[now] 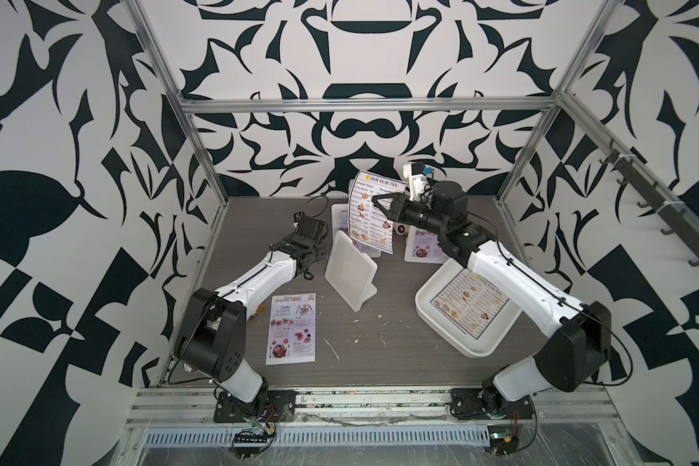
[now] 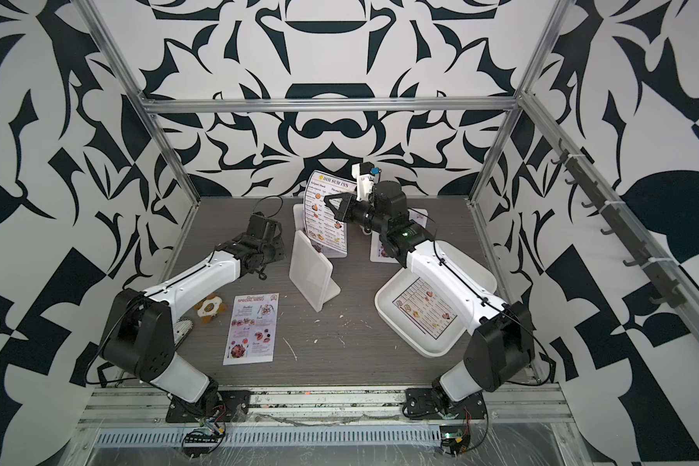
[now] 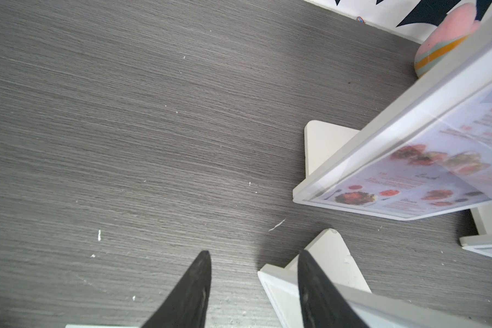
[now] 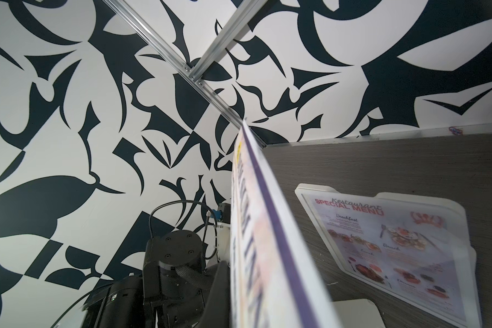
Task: Replace the menus in the menu holders
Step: Insert the menu into the menu holder.
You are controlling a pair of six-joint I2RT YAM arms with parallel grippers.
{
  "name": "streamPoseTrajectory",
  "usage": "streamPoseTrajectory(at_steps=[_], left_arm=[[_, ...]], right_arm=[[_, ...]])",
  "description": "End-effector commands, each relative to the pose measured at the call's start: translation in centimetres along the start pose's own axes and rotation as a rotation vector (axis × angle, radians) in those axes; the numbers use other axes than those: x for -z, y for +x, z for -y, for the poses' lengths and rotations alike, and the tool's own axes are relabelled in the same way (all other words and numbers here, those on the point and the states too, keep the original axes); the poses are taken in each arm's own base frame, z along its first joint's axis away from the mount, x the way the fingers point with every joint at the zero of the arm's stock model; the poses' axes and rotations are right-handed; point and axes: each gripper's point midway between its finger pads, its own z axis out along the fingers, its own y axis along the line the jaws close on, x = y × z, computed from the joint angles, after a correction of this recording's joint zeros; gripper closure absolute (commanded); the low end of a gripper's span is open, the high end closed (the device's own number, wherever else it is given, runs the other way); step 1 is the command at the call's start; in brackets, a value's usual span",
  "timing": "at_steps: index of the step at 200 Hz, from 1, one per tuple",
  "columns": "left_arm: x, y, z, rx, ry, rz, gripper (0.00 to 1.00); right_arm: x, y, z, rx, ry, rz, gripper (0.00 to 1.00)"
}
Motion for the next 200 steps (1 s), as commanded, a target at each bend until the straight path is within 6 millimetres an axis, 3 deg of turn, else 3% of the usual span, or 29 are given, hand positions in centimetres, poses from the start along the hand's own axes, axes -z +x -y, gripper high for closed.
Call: streamPoseTrajectory(at_steps=[1, 106, 200], left_arm=[[0.41, -0.26, -0.29, 0.012, 0.002, 0.012, 0.48], [0.37, -0.34, -0.22, 0.014, 0.002, 0.012, 0.48], [0.40, -0.45, -0.21, 0.013, 0.002, 0.015, 0.48]], right_arm=[[0.58, -1.39, -1.73, 0.030, -0.055, 0.045, 1.00], [0.82, -1.65, -2.54, 0.033, -0.083, 0.053, 1.00], [0.63, -1.48, -2.05, 0.035, -0.072, 0.051, 1.00]])
